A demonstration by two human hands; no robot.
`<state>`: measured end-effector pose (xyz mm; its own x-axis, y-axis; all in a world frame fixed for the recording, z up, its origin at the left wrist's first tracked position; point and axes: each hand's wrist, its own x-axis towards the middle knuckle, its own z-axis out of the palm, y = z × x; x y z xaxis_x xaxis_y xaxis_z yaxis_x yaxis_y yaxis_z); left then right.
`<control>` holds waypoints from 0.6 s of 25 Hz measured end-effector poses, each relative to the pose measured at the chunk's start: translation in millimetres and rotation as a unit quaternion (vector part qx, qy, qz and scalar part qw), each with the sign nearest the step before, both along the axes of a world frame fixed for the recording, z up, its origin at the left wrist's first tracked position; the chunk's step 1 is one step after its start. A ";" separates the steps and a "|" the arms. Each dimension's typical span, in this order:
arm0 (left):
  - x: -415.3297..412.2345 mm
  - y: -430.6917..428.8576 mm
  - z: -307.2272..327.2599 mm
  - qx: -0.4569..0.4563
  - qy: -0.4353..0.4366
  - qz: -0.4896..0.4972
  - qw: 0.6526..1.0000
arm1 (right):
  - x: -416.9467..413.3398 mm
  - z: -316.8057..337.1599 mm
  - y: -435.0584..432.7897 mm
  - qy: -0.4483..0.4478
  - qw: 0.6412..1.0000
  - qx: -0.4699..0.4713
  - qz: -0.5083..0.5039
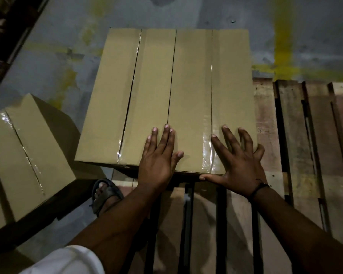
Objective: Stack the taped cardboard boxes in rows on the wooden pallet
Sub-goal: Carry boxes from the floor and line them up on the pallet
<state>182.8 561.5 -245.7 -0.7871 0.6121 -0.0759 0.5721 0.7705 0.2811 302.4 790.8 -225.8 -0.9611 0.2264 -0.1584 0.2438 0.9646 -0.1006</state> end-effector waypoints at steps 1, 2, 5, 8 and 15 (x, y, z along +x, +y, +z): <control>0.1 0.2 -0.9 0.002 0.003 0.001 1.000 | -0.3 0.1 0.0 -0.002 1.000 0.001 0.001; 0.6 0.3 -1.4 0.005 0.006 0.000 1.000 | 0.0 0.1 0.0 -0.002 1.000 0.002 0.000; 1.4 -0.1 -2.3 0.016 0.007 -0.002 1.000 | 1.0 0.8 -1.5 -0.005 1.000 0.007 -0.002; 1.7 1.0 -3.0 0.019 0.004 -0.005 1.000 | 0.9 1.1 -1.7 -0.009 1.000 0.003 -0.003; 0.9 0.8 -2.2 0.008 0.000 -0.004 1.000 | 0.7 5.5 -4.4 -0.023 1.000 -0.003 -0.011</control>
<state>183.7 562.2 -248.0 -0.7824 0.6191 -0.0668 0.5778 0.7618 0.2928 303.1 786.5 -220.3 -0.9474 0.2466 -0.2038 0.2699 0.9582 -0.0952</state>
